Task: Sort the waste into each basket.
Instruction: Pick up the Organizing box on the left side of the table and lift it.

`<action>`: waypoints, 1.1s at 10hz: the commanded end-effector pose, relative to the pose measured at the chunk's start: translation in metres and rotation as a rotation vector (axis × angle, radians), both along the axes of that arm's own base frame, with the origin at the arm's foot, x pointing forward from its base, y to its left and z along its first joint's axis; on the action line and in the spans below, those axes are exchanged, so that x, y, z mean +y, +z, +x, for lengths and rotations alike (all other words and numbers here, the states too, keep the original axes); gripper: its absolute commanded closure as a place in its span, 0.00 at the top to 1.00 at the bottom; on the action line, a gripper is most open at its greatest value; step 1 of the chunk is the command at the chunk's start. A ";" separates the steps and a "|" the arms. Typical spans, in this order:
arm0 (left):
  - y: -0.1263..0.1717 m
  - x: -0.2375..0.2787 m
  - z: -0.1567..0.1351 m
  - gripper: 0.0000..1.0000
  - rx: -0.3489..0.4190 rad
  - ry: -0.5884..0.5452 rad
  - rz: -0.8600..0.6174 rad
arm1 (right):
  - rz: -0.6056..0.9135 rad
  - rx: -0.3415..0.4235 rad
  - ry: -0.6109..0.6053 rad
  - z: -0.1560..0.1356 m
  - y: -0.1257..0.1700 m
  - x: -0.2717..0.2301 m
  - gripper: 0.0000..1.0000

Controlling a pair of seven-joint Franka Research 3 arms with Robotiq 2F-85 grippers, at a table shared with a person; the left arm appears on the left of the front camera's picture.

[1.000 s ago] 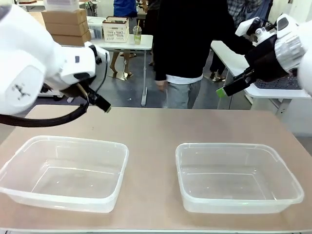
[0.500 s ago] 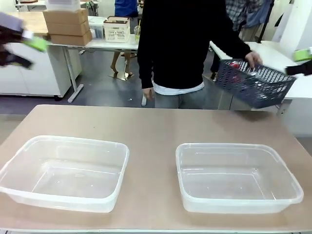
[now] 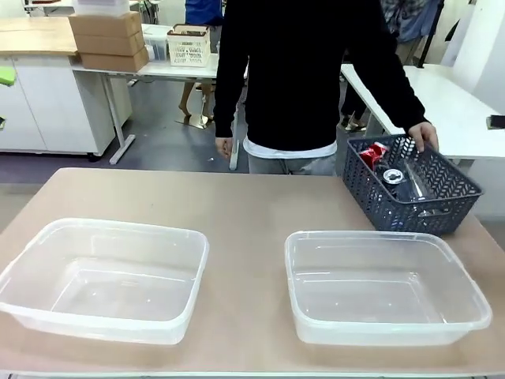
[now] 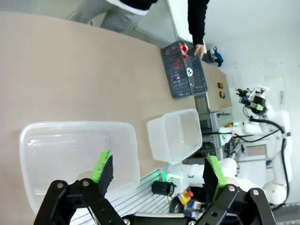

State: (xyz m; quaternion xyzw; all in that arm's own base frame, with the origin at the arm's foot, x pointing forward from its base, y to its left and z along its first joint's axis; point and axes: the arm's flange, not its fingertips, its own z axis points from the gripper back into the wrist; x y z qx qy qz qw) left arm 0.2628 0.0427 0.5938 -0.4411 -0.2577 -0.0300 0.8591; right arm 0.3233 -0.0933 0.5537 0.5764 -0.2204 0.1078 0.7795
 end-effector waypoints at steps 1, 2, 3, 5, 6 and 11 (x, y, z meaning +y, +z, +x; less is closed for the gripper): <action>0.007 -0.007 -0.004 1.00 -0.040 -0.029 0.003 | -0.023 -0.068 0.022 -0.002 0.008 0.000 1.00; 0.007 -0.007 -0.004 1.00 -0.040 -0.029 0.003 | -0.023 -0.068 0.022 -0.002 0.008 0.000 1.00; 0.007 -0.007 -0.004 1.00 -0.040 -0.029 0.003 | -0.023 -0.021 0.023 -0.002 0.004 0.004 1.00; 0.015 -0.029 0.004 1.00 0.038 -0.042 0.193 | -0.130 -0.046 0.138 -0.014 0.032 0.086 1.00; 0.017 -0.033 0.006 1.00 0.118 -0.086 0.398 | -0.222 -0.052 0.116 -0.031 0.049 0.160 1.00; -0.043 -0.034 -0.075 1.00 0.355 -0.355 1.152 | -0.741 -0.148 0.309 -0.121 -0.031 0.383 1.00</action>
